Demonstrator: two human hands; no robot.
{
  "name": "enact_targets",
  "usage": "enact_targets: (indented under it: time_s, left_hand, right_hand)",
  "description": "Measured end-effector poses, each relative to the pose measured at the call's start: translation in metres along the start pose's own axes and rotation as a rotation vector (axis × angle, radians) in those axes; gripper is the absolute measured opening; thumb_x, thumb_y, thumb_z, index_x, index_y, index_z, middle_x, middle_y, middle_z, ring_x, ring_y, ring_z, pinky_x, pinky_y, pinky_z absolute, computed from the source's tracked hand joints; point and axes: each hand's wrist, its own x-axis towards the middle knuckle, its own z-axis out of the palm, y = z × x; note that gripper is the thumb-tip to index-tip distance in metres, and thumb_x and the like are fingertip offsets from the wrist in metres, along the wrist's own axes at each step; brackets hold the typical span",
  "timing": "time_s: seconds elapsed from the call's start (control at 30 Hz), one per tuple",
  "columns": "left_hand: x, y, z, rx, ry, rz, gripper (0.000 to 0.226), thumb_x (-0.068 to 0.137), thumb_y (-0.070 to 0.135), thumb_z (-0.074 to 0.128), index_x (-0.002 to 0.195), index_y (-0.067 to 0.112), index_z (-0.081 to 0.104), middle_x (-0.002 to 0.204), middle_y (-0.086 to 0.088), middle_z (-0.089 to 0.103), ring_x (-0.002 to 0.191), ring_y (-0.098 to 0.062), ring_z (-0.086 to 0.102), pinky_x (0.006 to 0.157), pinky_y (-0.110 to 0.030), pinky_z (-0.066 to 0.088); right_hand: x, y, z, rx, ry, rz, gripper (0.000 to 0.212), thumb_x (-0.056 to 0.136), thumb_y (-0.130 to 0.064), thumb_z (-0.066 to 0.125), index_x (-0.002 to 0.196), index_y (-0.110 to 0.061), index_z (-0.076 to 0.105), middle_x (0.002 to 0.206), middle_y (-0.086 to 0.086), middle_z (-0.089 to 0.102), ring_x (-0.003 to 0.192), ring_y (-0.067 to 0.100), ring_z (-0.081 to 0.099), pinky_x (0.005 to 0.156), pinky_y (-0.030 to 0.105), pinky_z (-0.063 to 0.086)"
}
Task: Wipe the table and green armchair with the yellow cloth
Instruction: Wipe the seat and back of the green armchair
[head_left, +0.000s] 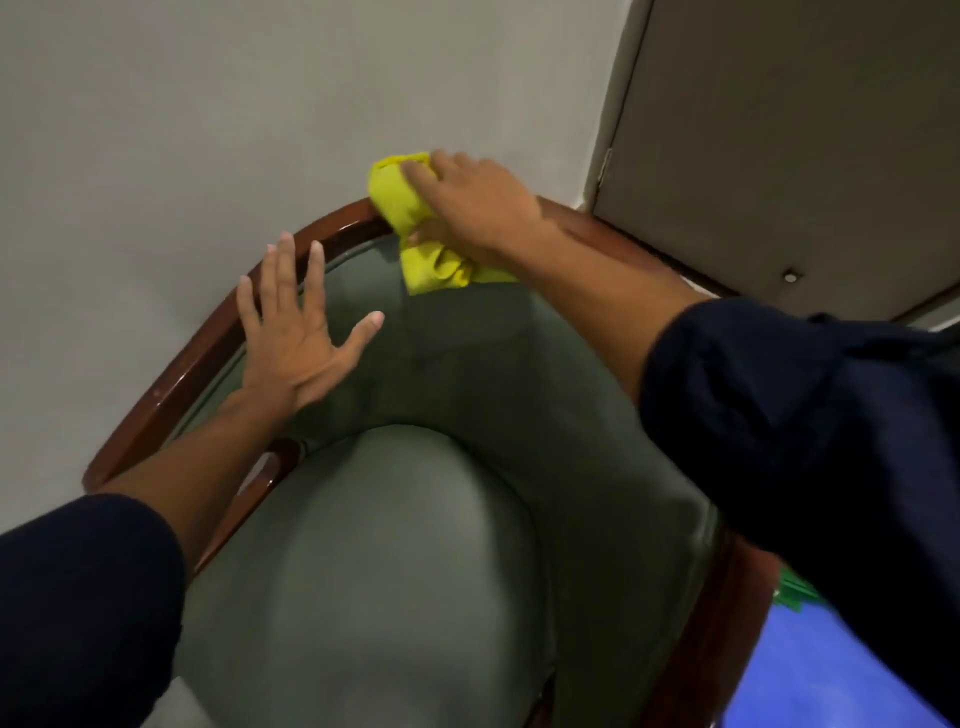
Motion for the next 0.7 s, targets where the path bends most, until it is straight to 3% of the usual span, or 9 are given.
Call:
enact_targets:
  time_s: [0.1, 0.17, 0.2, 0.3, 0.37, 0.47, 0.53, 0.6, 0.7]
  left_hand:
    - [0.005, 0.016, -0.031, -0.466, -0.063, -0.157, 0.084, 0.091, 0.066, 0.021, 0.159, 0.017, 0.015, 0.169, -0.01, 0.009, 0.156, -0.021, 0.006, 0.127, -0.048, 0.0]
    - [-0.007, 0.03, -0.053, -1.036, -0.04, -0.296, 0.083, 0.087, 0.07, 0.028, 0.152, 0.019, 0.037, 0.159, -0.01, 0.039, 0.145, -0.021, 0.038, 0.122, -0.043, 0.026]
    - [-0.017, 0.038, -0.063, -1.203, -0.013, -0.336, 0.078, 0.085, 0.071, 0.036, 0.143, 0.021, 0.05, 0.146, -0.009, 0.056, 0.131, -0.022, 0.054, 0.111, -0.039, 0.042]
    - [-0.052, 0.059, -0.082, -1.257, 0.046, -0.328, 0.032, 0.085, 0.044, 0.07, 0.108, 0.022, 0.069, 0.1, 0.005, 0.076, 0.091, -0.012, 0.071, 0.077, -0.024, 0.06]
    - [-0.072, 0.07, -0.091, -1.29, 0.085, -0.345, 0.03, 0.085, 0.024, 0.076, 0.112, 0.022, 0.062, 0.094, 0.004, 0.077, 0.082, -0.007, 0.072, 0.071, -0.02, 0.059]
    - [-0.111, 0.092, -0.111, -1.486, -0.054, -0.504, 0.057, 0.084, 0.011, 0.074, 0.135, 0.019, 0.049, 0.099, -0.002, 0.077, 0.091, -0.017, 0.072, 0.08, -0.031, 0.059]
    - [-0.144, 0.109, -0.128, -1.567, -0.22, -0.459, 0.049, 0.082, 0.006, 0.071, 0.13, 0.008, 0.059, 0.106, -0.012, 0.075, 0.094, -0.026, 0.069, 0.082, -0.033, 0.059]
    - [-0.179, 0.126, -0.148, -1.657, -0.359, -0.368, 0.038, 0.078, 0.006, 0.075, 0.116, 0.005, 0.069, 0.104, -0.014, 0.077, 0.09, -0.026, 0.071, 0.075, -0.03, 0.061]
    - [-0.22, 0.156, -0.169, -1.79, -0.553, -0.251, 0.037, 0.078, 0.007, 0.069, 0.115, 0.005, 0.071, 0.11, -0.015, 0.076, 0.093, -0.026, 0.073, 0.08, -0.035, 0.062]
  right_hand:
    - [-0.006, -0.037, -0.006, 0.316, 0.248, 0.086, 0.053, 0.095, -0.039, 0.049, 0.144, -0.019, 0.041, 0.133, 0.007, 0.055, 0.123, 0.027, 0.051, 0.102, 0.039, 0.036]
    - [-0.024, -0.069, -0.01, 0.766, 0.408, 0.196, 0.049, 0.092, -0.023, 0.059, 0.138, -0.011, 0.048, 0.129, 0.012, 0.06, 0.121, 0.03, 0.054, 0.105, 0.041, 0.038]
    - [-0.037, -0.083, -0.011, 0.973, 0.476, 0.254, 0.046, 0.091, -0.018, 0.061, 0.134, -0.007, 0.051, 0.127, 0.015, 0.062, 0.12, 0.031, 0.055, 0.104, 0.04, 0.04]
    - [-0.08, -0.108, -0.016, 1.379, 0.472, 0.513, 0.036, 0.095, -0.034, 0.055, 0.128, -0.019, 0.051, 0.125, 0.008, 0.065, 0.115, 0.024, 0.06, 0.096, 0.029, 0.045]
    - [-0.113, -0.114, -0.018, 1.587, 0.4, 0.658, 0.034, 0.097, -0.046, 0.048, 0.125, -0.026, 0.05, 0.125, 0.007, 0.065, 0.114, 0.025, 0.062, 0.101, 0.039, 0.048]
    - [-0.171, -0.124, -0.027, 1.992, 0.371, 0.751, 0.041, 0.1, -0.043, 0.042, 0.127, -0.015, 0.052, 0.128, 0.018, 0.063, 0.119, 0.036, 0.061, 0.102, 0.055, 0.049]
    - [-0.221, -0.129, -0.04, 2.208, 0.348, 0.748, 0.056, 0.095, -0.051, 0.04, 0.13, -0.012, 0.057, 0.129, 0.019, 0.065, 0.119, 0.035, 0.061, 0.102, 0.053, 0.049]
    - [-0.277, -0.125, -0.052, 2.284, 0.397, 0.752, 0.056, 0.091, -0.052, 0.044, 0.128, -0.014, 0.061, 0.127, 0.013, 0.067, 0.119, 0.031, 0.062, 0.1, 0.048, 0.05]
    - [-0.36, -0.104, -0.058, 2.277, 0.61, 0.808, 0.051, 0.088, -0.044, 0.053, 0.129, -0.015, 0.056, 0.127, 0.007, 0.064, 0.122, 0.029, 0.055, 0.1, 0.046, 0.044]
